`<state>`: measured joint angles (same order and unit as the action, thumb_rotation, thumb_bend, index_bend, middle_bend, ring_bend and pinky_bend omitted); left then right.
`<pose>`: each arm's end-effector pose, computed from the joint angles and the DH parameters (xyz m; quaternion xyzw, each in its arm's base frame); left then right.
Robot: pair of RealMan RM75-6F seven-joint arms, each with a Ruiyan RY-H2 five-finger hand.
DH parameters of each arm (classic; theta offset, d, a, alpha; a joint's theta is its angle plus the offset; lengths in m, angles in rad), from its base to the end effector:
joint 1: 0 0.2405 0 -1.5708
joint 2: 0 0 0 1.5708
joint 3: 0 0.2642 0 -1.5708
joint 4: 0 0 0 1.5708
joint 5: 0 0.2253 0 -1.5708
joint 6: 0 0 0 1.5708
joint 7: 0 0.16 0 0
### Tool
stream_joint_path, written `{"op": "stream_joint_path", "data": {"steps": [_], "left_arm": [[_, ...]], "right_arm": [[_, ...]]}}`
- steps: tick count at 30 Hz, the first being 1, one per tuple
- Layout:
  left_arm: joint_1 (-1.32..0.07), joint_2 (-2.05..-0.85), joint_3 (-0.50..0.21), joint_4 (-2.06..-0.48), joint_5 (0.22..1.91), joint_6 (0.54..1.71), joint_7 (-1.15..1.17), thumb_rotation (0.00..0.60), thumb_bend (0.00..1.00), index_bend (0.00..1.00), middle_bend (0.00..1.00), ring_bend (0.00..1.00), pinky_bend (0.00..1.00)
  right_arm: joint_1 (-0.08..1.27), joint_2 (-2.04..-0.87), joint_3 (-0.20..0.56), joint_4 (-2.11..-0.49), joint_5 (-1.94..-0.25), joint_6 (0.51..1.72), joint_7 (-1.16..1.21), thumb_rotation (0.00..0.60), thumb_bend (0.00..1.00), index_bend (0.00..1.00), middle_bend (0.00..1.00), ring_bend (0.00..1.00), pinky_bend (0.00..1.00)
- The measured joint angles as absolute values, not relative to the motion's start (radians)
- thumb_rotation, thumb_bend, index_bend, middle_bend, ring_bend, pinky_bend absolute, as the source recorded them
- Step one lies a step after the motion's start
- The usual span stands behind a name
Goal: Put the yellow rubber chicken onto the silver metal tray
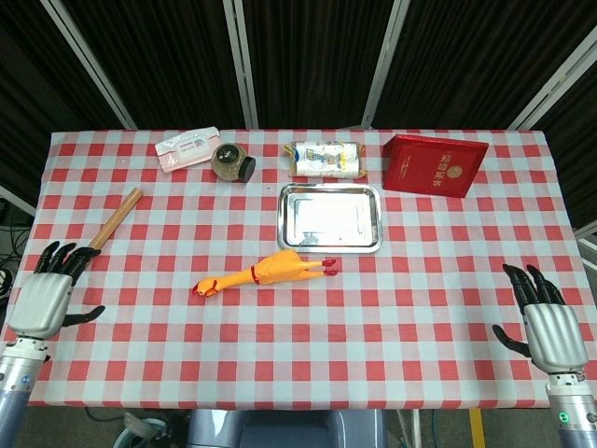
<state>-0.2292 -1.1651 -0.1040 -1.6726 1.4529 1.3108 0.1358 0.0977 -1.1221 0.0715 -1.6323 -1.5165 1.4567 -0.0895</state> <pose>-0.2833 0.2514 0.1120 -0.6452 -0.3781 -0.3816 0.5433 -0.3141 -0.2073 0.1437 0.6160 -0.3620 0.3757 0.5902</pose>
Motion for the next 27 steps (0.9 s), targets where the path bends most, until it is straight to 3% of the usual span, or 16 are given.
{"op": "stream_joint_path", "data": {"steps": [10, 17, 21, 27], "left_arm": [[-0.406, -1.212, -0.133, -1.676, 1.462, 1.076, 0.052, 0.600, 0.05, 0.23, 0.24, 0.16, 0.05], [-0.529, -1.306, -0.156, -1.658, 1.429, 0.930, 0.097, 0.600, 0.08, 0.26, 0.27, 0.19, 0.19], [-0.574, -1.407, -0.171, -1.612, 1.352, 0.900, 0.182, 0.600, 0.08, 0.28, 0.27, 0.19, 0.29], [-0.621, -1.560, -0.192, -1.511, 1.230, 0.899, 0.306, 0.600, 0.08, 0.26, 0.27, 0.19, 0.29]], "right_arm": [[0.107, -1.124, 0.046, -1.631, -1.559, 1.443, -0.072, 0.600, 0.24, 0.00, 0.13, 0.05, 0.18], [0.093, -1.120, 0.030, -1.630, -1.581, 1.466, -0.058, 0.600, 0.24, 0.00, 0.13, 0.05, 0.18], [0.085, -1.116, 0.023, -1.628, -1.585, 1.476, -0.051, 0.600, 0.24, 0.00, 0.13, 0.05, 0.18], [0.077, -1.111, 0.018, -1.626, -1.584, 1.484, -0.041, 0.600, 0.24, 0.00, 0.13, 0.05, 0.18]]}}
